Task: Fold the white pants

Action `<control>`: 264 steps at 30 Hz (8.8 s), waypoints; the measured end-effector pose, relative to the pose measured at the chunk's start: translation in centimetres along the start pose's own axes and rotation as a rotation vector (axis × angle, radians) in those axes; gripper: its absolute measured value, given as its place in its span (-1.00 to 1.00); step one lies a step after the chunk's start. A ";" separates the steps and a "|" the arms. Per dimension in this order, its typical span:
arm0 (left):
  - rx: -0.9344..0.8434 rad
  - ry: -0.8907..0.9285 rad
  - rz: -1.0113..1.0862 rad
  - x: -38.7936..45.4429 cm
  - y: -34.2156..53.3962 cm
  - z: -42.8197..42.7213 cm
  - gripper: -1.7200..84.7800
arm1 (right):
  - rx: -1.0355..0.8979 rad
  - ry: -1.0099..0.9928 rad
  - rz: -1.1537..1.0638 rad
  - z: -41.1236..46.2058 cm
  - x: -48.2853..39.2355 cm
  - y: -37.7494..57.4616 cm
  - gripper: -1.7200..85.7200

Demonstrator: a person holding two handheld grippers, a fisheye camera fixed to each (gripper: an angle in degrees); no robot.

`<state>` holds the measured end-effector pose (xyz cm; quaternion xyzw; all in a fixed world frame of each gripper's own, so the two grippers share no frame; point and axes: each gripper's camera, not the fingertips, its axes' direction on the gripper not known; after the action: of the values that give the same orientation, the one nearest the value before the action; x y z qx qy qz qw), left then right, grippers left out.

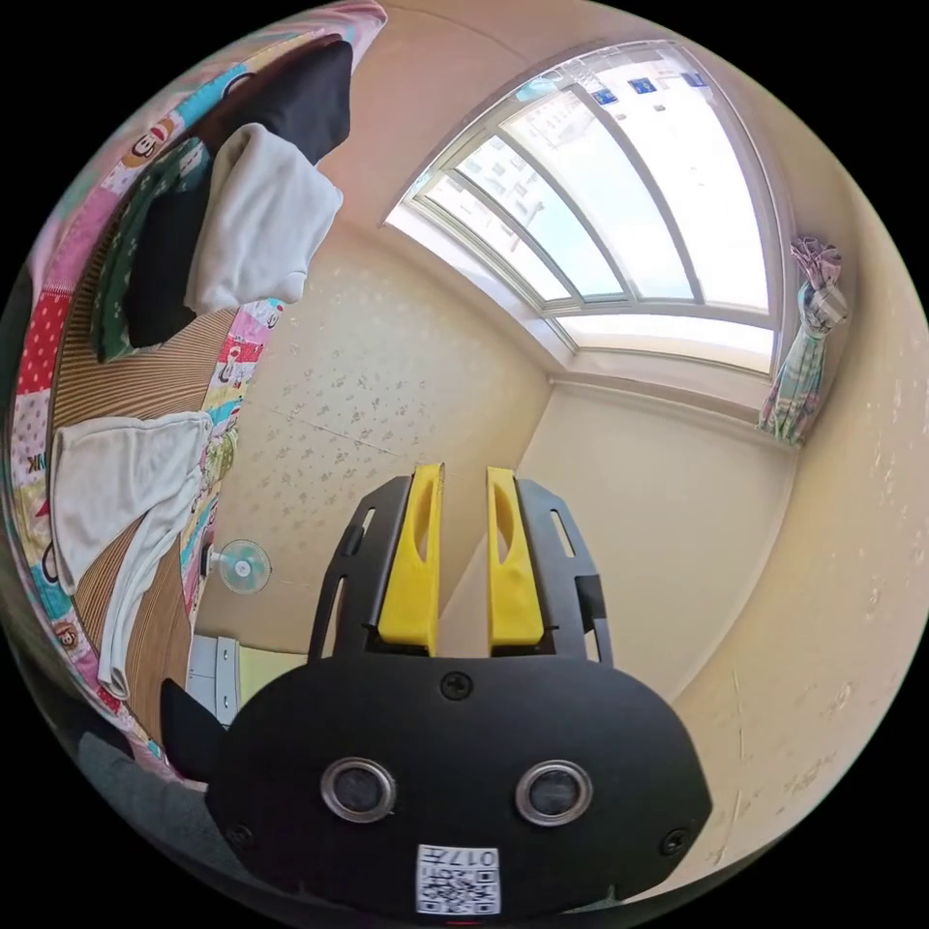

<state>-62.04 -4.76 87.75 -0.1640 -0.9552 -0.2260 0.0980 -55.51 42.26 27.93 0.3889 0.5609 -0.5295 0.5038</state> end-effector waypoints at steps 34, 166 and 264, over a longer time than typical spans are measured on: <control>0.063 0.022 -0.058 -3.8 -3.2 3.8 -0.78 | 0.005 -0.012 0.022 1.5 0.8 2.0 -0.95; -1.048 -1.131 0.691 -37.1 2.5 22.5 -0.76 | -1.102 -0.802 0.005 35.7 -21.7 14.7 -0.94; -1.120 -1.078 0.398 -47.3 -4.7 10.0 -0.87 | -1.128 -0.836 -0.185 73.9 -80.5 18.5 -0.81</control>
<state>-20.99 -16.85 64.72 -0.4427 -0.5686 -0.5397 -0.4352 -10.90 -20.25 107.90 -0.2165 0.5399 -0.3039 0.7545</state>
